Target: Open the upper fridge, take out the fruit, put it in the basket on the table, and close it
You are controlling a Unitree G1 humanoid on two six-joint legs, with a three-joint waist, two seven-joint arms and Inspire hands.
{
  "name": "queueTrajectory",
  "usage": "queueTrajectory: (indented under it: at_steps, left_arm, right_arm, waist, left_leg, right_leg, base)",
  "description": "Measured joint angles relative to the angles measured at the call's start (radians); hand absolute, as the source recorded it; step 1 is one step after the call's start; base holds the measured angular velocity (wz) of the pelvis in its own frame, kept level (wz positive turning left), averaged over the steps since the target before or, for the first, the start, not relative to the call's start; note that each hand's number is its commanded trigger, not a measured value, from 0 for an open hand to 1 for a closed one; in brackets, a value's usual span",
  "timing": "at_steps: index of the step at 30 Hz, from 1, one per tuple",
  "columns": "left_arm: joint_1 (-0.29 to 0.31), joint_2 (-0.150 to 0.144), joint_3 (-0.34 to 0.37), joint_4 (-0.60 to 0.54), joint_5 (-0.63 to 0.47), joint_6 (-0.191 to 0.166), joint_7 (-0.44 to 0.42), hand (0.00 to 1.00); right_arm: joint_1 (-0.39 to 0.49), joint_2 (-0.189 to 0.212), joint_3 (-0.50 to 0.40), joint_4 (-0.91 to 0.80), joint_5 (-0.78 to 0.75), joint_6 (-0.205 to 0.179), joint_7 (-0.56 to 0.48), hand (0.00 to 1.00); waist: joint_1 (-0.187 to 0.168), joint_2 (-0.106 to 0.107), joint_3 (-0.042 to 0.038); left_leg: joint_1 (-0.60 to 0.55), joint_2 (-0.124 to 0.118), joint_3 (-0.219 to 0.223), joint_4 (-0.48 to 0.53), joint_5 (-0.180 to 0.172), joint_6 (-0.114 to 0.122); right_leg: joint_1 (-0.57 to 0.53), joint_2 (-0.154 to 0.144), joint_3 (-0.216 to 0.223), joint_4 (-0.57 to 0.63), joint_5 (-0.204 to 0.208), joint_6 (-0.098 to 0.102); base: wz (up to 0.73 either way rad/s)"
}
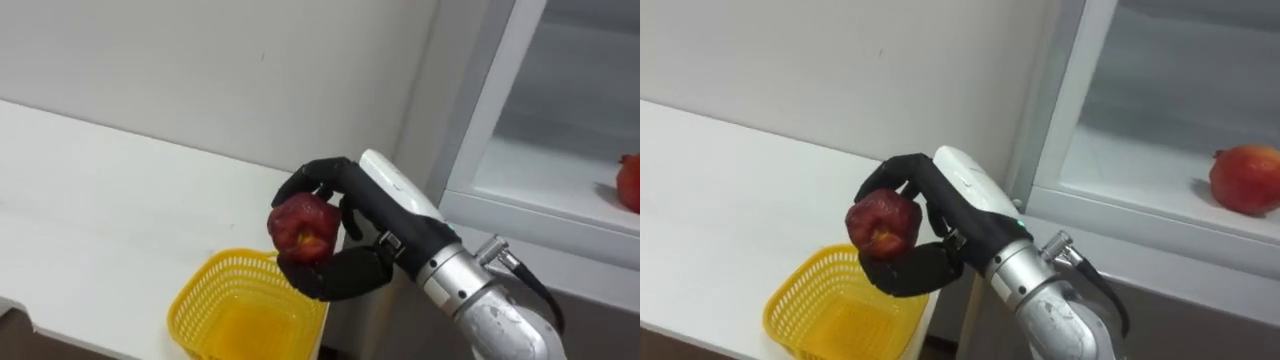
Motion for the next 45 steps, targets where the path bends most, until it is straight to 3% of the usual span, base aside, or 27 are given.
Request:
queueTrajectory:
  at_steps: [13,20,22,25,27,32,38,45]
  left_arm:
    - [0.015,0.017,0.039,-0.007,0.044,0.013,-0.002,0.00]
    - [0.021,0.025,0.036,-0.025,0.042,0.023,0.006,0.00]
    - [0.026,0.027,0.032,-0.030,0.042,0.029,0.010,0.00]
    - [0.013,0.030,0.005,-0.040,0.042,0.037,0.011,0.00]
    - [0.010,0.030,-0.004,-0.040,0.042,0.037,0.011,0.00]
    - [0.017,0.041,-0.002,-0.040,0.043,0.041,0.004,0.00]
    - [0.010,0.031,-0.007,-0.046,0.043,0.037,0.007,0.00]
    - [0.012,0.030,-0.015,-0.050,0.043,0.037,0.013,0.00]
  right_arm:
    - [-0.032,-0.035,0.002,0.122,-0.013,-0.043,-0.017,1.00]
    - [-0.049,-0.050,0.023,0.235,-0.012,-0.059,-0.068,1.00]
    - [-0.051,-0.050,0.054,0.285,0.002,-0.058,-0.071,1.00]
    - [-0.043,-0.046,0.136,0.417,0.009,-0.022,-0.050,1.00]
    - [-0.024,-0.018,0.141,0.471,0.013,0.000,-0.027,1.00]
    - [-0.024,-0.019,0.139,0.474,0.016,0.001,-0.026,1.00]
    - [-0.024,-0.018,0.138,0.474,0.017,-0.008,-0.026,1.00]
    - [-0.024,-0.018,0.138,0.474,0.015,-0.009,-0.026,1.00]
  waist:
    - [0.009,-0.012,0.0039]
    - [0.036,-0.024,0.0083]
    - [0.049,-0.027,0.0094]
    - [0.055,-0.031,0.0105]
    - [0.067,-0.032,0.0096]
    - [0.076,-0.032,0.0087]
    - [0.079,-0.019,0.0164]
    - [0.081,-0.012,0.0174]
  left_leg:
    - [-0.009,-0.009,-0.051,0.019,0.004,-0.006]
    - [-0.008,-0.016,-0.060,0.012,0.021,-0.007]
    - [-0.010,-0.019,-0.064,0.013,0.024,-0.006]
    - [-0.040,-0.032,-0.077,0.033,0.027,-0.003]
    - [-0.068,-0.036,-0.074,0.036,0.036,0.002]
    - [-0.087,-0.039,-0.074,0.035,0.044,0.004]
    - [-0.087,-0.039,-0.076,0.030,0.044,0.004]
    - [-0.090,-0.039,-0.076,0.028,0.044,0.004]
  right_leg:
    - [0.021,-0.002,-0.052,0.000,0.000,0.000]
    - [0.025,-0.010,-0.069,0.001,-0.002,0.003]
    - [0.026,-0.013,-0.072,0.001,-0.003,0.004]
    - [0.012,-0.021,-0.079,0.000,-0.004,0.005]
    - [-0.017,-0.027,-0.084,0.003,-0.003,0.004]
    - [-0.033,-0.030,-0.085,0.005,-0.001,0.002]
    - [-0.032,-0.029,-0.088,0.004,-0.001,0.002]
    - [-0.035,-0.029,-0.088,0.004,-0.001,0.002]
  base:
    - [0.12]
    - [0.08]
    - [0.03]
    - [0.19]
    - [0.05]
    - [0.01]
    - [0.02]
    - [0.00]
